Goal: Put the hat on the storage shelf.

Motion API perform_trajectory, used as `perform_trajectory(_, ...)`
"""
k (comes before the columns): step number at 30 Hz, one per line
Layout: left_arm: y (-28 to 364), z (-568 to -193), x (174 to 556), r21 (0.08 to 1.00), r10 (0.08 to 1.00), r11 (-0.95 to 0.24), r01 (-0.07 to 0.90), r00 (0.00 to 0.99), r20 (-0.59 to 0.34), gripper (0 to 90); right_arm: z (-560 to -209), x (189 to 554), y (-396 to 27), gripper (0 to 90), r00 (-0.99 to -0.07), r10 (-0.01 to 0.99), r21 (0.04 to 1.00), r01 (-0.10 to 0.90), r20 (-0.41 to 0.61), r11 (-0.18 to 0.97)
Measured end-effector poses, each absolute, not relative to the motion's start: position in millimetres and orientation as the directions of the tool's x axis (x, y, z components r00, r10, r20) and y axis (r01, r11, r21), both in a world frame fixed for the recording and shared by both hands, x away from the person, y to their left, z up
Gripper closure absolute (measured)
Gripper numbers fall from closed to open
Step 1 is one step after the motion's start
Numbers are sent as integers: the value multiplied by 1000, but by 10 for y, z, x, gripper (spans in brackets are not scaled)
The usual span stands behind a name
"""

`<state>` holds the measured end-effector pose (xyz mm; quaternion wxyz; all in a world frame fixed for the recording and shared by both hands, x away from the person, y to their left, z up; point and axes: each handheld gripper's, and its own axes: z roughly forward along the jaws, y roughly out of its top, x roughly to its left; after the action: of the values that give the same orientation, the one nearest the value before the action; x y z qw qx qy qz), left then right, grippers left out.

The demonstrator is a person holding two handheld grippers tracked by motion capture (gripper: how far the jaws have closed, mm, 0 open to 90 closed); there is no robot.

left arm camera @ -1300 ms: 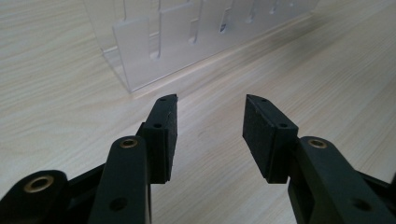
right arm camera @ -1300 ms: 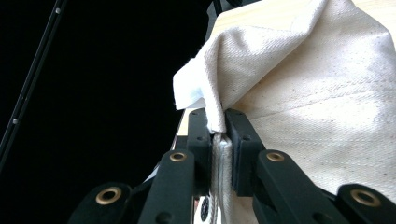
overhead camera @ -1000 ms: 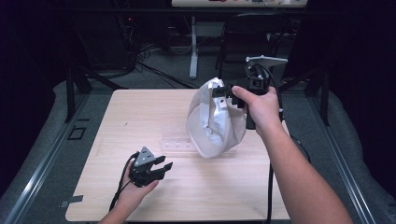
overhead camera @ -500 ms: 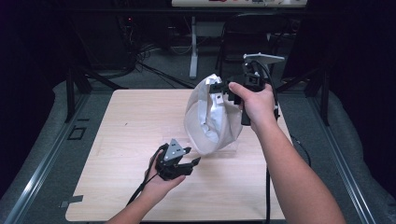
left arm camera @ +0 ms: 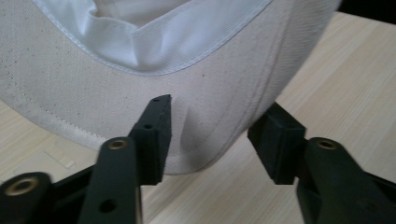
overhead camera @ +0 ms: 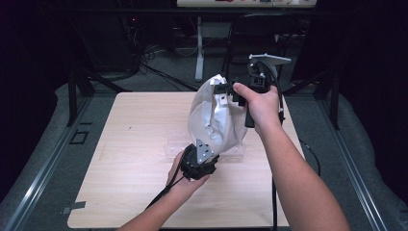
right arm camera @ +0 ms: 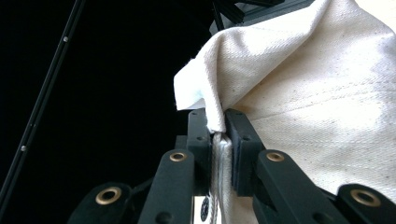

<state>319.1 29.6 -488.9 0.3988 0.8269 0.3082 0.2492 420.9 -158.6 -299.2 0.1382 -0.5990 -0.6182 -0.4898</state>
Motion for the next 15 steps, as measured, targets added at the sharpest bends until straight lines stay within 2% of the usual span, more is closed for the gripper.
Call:
perform_trajectory(5,363,-4874,3214,809,714,-499,310,677,181,671,-2993,4212,-1581,812,-240,607,439,876,758,-202)
perform_trajectory(11,494,-4824,3235,821,714,-490,294,676,185,773,-2981,4205,-1553,811,-248,610,448,872,753,-199)
perform_trajectory(15,588,-4785,3273,833,716,-464,302,681,152,791,-2973,4208,-1521,811,-250,612,452,870,751,-200)
